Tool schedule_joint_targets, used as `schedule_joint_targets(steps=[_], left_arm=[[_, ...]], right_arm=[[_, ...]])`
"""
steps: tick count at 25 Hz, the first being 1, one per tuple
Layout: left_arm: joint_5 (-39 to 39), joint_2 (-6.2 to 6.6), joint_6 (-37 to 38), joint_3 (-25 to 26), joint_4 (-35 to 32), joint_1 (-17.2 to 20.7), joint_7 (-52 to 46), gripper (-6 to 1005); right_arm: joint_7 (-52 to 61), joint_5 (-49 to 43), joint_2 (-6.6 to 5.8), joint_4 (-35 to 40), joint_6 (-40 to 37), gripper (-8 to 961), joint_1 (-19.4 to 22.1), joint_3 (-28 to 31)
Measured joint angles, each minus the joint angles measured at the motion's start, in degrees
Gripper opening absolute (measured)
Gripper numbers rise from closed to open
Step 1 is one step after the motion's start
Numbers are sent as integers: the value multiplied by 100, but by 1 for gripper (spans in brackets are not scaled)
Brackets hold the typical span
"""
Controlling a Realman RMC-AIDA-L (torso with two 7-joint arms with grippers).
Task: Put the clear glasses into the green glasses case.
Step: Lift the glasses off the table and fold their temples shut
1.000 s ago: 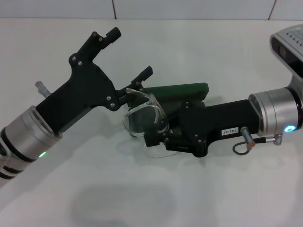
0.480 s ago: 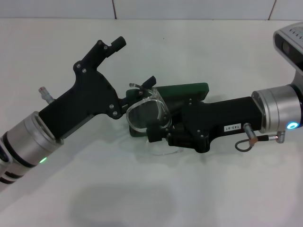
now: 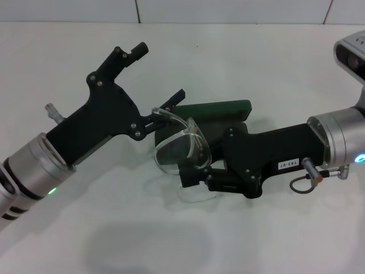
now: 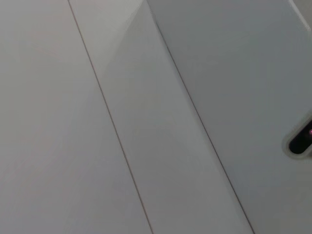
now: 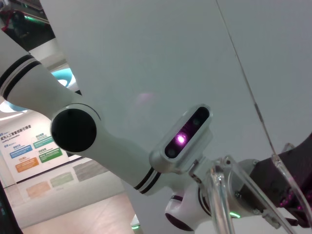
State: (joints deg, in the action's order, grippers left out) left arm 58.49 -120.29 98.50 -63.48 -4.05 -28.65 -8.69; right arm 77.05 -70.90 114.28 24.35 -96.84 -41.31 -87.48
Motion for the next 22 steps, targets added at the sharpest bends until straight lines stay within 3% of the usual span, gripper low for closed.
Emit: schedule_joint_targets(steps=[22], left_arm=[[59,6,174,-228,-20,-71,-63,875]], right_arm=[[56,-146,14,-4,329,122,-89,19]])
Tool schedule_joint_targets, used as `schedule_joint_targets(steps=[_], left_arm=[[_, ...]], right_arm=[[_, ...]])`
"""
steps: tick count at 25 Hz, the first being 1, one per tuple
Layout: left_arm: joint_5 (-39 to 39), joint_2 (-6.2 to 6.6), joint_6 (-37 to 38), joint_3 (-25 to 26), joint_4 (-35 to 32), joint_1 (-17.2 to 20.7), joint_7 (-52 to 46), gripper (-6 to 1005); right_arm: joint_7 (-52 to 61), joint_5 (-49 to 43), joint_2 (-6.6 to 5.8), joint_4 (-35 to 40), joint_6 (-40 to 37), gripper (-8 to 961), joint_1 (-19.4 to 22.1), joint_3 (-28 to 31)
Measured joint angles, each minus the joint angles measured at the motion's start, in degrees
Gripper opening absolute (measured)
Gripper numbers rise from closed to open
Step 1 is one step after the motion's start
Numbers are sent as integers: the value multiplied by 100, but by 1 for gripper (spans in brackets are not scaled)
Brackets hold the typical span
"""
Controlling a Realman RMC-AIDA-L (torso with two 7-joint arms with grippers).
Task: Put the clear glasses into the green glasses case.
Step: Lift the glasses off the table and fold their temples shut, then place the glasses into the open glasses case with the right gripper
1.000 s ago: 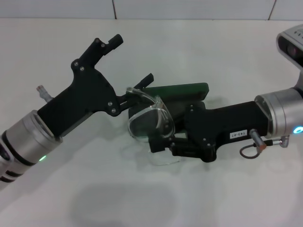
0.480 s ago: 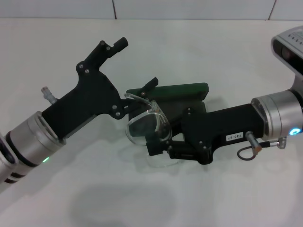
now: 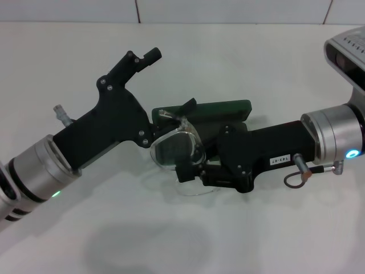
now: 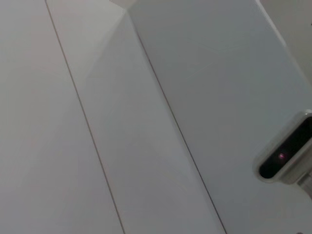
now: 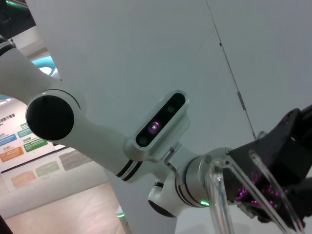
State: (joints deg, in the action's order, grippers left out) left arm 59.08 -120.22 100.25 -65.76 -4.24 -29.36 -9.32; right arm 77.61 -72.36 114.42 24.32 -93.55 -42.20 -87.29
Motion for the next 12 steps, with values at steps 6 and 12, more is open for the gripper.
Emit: schedule_joint_targets(steps=[6,12], left_arm=[[-41,-1,-18,6,-56,0,28,875],[-568,-22,-257,45,-37,58,242,875]], right_arm=[[0,-4,-40,6,-12,122,-25,2],[23,-216,-162,185,-126,122,-17,3]])
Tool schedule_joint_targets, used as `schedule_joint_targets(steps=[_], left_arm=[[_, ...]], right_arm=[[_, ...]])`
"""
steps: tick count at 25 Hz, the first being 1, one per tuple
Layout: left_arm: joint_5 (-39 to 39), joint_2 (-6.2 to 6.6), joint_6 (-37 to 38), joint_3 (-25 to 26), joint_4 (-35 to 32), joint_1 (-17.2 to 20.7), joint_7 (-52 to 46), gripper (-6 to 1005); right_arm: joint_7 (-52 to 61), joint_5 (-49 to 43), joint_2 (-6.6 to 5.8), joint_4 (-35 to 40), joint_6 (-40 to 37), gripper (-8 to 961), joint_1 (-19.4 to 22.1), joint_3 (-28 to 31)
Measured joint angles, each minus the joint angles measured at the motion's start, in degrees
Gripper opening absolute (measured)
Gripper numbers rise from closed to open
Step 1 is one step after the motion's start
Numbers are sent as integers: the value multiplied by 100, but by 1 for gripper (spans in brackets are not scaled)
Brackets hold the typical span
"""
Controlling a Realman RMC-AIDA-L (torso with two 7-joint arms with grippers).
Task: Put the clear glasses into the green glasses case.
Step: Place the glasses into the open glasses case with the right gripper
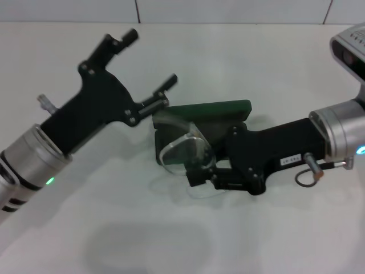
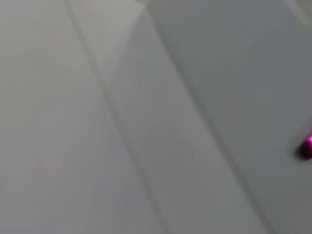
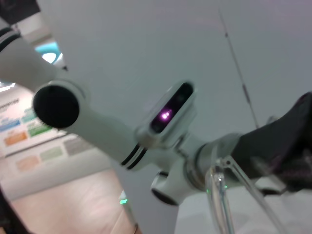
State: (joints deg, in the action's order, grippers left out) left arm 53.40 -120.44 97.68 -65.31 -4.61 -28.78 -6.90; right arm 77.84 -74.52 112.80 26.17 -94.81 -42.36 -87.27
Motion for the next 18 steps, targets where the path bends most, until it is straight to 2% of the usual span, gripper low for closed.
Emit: schedule_joint_targets(steps=[6,10,15,16,18], left_arm=[[-982,-2,-218,1,45,178,-50,875],[-1647,-14,-229,1,51,346,-336,875],[-2359,15,-233,1,59,560,-1003,875],[-2460,15,-232,1,62,606,-1082,875],[-2634,20,-241,1,89,685,-1227,875]], right_arm=[[268,-422,-146,852,-31,122,335,5],[697,-1018,-152,1636,140,123,522,249],[1487,-2562,168,2898,457,123,601,746],[1668,-2901,249,3235,543,123,612,735],[1941,-3244,315,3707,809,123,625,504]])
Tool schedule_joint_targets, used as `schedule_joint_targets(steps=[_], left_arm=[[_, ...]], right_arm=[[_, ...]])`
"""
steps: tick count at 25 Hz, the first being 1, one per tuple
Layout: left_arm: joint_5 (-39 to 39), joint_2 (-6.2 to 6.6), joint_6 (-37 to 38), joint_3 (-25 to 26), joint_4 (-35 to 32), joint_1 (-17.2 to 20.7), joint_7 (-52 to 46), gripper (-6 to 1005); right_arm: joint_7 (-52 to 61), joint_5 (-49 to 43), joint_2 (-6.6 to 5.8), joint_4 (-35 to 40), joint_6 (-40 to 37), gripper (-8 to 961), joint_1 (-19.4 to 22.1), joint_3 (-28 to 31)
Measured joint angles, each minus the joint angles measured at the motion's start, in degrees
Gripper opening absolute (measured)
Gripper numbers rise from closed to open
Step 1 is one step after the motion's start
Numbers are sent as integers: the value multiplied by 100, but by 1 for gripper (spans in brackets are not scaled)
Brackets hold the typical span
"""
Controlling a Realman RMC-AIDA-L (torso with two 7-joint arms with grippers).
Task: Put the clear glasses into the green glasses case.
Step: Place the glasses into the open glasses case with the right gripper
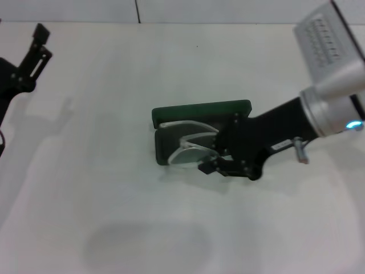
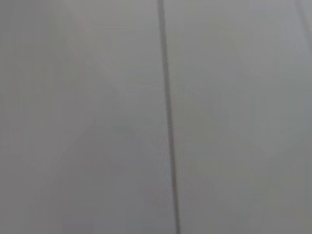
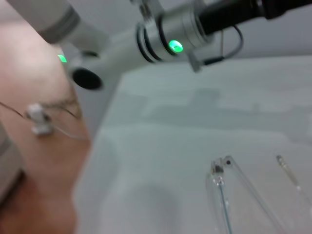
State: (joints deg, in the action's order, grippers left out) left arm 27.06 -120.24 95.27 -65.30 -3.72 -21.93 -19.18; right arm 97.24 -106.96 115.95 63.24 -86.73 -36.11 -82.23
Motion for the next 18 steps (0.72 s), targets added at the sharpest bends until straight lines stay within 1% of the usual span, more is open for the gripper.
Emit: schedule_joint_targets(steps=[3,6,8,11,15,18], left_arm=[[-114,12,-41,0,40,123,-158,875],[-127,10,-55,-6,53,229,-226,875],[-126,2,-65,-21,103,244,-234,875],[-99,-5,-94,-38,243,203,-240,875],[-30,-16,-200,-57,333,148,-243,875],[19,-21,-225,-65,333,143,-264,875]], right_arm=[[430,-154,-12,326,563,123,-74,-526],[828,-540,-10,523,1045,123,-227,-952],[1102,-848,5,642,1301,123,-309,-1171],[1764,-1453,19,814,1773,123,-509,-1780],[2361,-2218,21,1047,2142,122,-539,-2382],[2743,-2740,23,1213,2259,123,-524,-2676]])
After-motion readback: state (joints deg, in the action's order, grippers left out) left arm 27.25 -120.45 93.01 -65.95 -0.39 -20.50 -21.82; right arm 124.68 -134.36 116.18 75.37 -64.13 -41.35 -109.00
